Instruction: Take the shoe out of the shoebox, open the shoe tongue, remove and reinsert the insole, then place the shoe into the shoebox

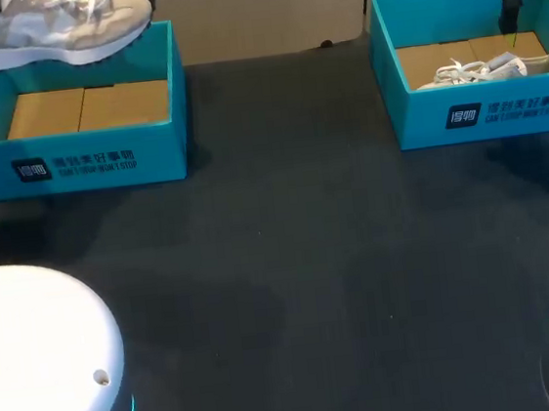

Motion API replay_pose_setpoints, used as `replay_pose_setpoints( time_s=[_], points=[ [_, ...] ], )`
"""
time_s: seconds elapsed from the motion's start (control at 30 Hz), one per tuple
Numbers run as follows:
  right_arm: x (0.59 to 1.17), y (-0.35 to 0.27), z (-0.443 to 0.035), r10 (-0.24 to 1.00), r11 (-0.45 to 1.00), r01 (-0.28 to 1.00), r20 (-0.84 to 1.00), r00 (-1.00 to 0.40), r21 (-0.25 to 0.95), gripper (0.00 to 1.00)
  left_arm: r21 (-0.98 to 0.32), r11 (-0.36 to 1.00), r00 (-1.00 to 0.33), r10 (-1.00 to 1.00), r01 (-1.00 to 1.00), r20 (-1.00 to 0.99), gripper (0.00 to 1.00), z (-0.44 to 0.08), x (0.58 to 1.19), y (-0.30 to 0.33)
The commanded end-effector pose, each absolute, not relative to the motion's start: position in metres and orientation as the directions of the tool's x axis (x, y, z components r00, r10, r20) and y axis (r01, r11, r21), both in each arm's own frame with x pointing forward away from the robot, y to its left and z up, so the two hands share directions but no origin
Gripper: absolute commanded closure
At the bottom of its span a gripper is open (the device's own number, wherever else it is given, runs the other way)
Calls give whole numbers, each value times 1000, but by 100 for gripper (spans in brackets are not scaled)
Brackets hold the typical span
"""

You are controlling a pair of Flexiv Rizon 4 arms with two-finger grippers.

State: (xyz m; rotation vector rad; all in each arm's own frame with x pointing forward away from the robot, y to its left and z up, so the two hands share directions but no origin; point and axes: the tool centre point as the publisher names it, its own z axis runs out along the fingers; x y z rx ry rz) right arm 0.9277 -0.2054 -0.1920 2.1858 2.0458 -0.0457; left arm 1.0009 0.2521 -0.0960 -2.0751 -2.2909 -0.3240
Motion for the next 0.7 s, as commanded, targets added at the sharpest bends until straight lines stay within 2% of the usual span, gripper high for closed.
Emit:
replay_pose_setpoints(
  time_s=[0.03, 0.7],
  points=[
    [927, -205, -192, 990, -61, 994, -123, 72, 87, 0, 379, 45, -116, 979, 924, 165, 100, -85, 941, 241],
    [927, -205, -192, 990, -61, 994, -123, 72, 87, 0, 364, -25, -33, 988, 931, 154, 100, -113, 826, 145]
  ],
)
